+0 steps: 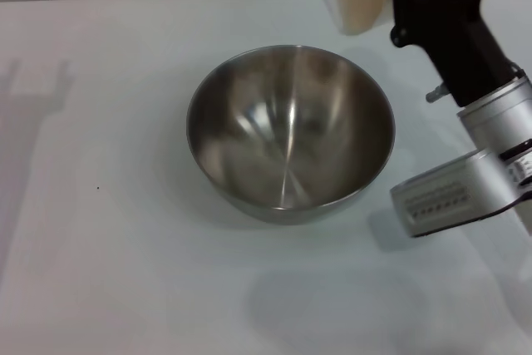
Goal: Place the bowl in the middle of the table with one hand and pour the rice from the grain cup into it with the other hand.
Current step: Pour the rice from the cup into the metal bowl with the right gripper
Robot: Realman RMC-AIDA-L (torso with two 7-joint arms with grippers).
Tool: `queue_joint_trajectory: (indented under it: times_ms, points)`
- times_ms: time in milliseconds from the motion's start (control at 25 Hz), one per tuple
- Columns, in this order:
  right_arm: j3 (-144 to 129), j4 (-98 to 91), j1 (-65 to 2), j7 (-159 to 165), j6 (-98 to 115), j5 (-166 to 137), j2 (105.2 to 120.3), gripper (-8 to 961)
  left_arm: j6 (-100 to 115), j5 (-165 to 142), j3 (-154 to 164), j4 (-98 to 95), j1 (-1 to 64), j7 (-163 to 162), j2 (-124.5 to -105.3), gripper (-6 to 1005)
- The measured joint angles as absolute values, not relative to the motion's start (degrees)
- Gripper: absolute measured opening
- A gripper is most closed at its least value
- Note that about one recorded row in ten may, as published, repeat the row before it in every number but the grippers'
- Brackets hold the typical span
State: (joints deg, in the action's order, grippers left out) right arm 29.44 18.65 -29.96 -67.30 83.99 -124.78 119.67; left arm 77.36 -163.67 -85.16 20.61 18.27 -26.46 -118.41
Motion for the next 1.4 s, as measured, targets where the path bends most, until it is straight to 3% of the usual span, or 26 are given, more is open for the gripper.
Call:
queue_joint_trajectory:
  times_ms: [1400]
  points:
    - [29.5, 9.0, -34.3, -99.3, 81.5, -148.8, 119.16, 14, 77.3, -163.7, -85.8, 20.7, 18.4, -27.9, -118.47, 829]
